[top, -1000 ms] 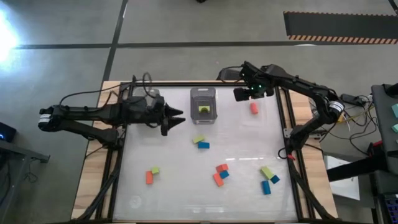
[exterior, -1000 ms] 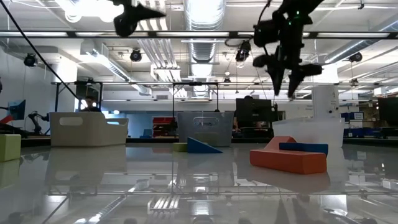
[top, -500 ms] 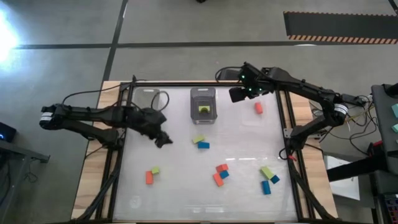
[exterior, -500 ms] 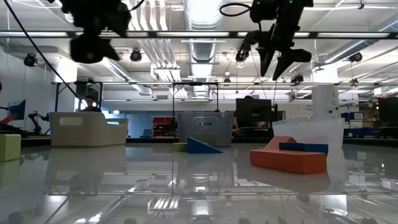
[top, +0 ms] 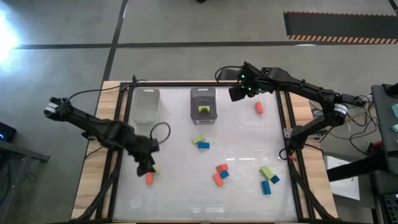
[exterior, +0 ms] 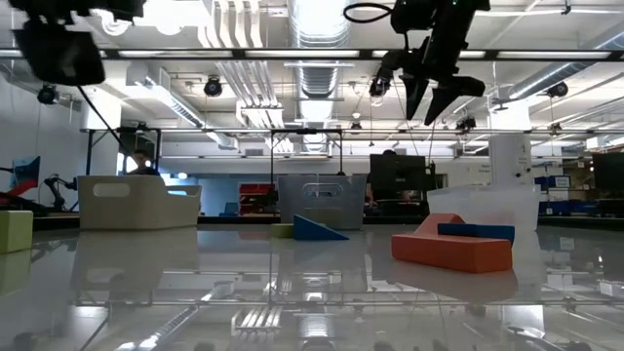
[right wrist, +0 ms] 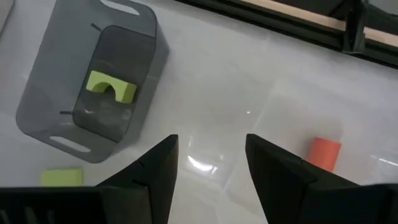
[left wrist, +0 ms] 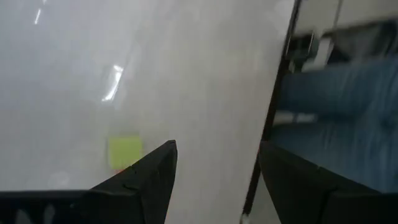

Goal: Sort & place blocks by color
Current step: Put the green block into the black transparent bin

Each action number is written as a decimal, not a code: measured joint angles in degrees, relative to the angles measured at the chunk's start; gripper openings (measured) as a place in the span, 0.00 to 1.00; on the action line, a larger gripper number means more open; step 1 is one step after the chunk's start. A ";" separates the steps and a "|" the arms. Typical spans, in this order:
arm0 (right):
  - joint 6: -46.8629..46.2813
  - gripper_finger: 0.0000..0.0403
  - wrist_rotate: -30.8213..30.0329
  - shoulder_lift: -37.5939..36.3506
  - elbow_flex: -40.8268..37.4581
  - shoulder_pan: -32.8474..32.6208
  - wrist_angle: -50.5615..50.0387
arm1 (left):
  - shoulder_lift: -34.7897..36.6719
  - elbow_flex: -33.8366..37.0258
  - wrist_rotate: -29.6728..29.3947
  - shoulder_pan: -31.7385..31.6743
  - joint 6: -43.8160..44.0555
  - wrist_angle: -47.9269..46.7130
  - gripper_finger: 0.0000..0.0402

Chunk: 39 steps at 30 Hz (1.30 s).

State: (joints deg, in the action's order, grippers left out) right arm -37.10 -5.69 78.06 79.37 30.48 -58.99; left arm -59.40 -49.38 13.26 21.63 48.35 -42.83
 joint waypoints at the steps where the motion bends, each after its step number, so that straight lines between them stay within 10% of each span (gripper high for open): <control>1: 0.07 0.44 -0.18 0.00 0.00 0.00 0.04 | -0.31 0.49 -0.03 1.45 -0.77 -0.30 0.53; 15: 0.15 0.44 -0.37 0.00 -0.02 0.00 1.28 | -14.12 3.89 -13.97 9.01 -3.94 0.32 0.53; 39: 0.60 0.44 -0.35 0.02 -0.02 -0.13 1.23 | -21.17 5.03 -14.58 9.14 -3.86 4.77 0.53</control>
State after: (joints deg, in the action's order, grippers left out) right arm -36.51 -6.04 78.08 79.35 30.35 -57.76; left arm -80.58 -44.36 -1.32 30.76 44.49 -38.06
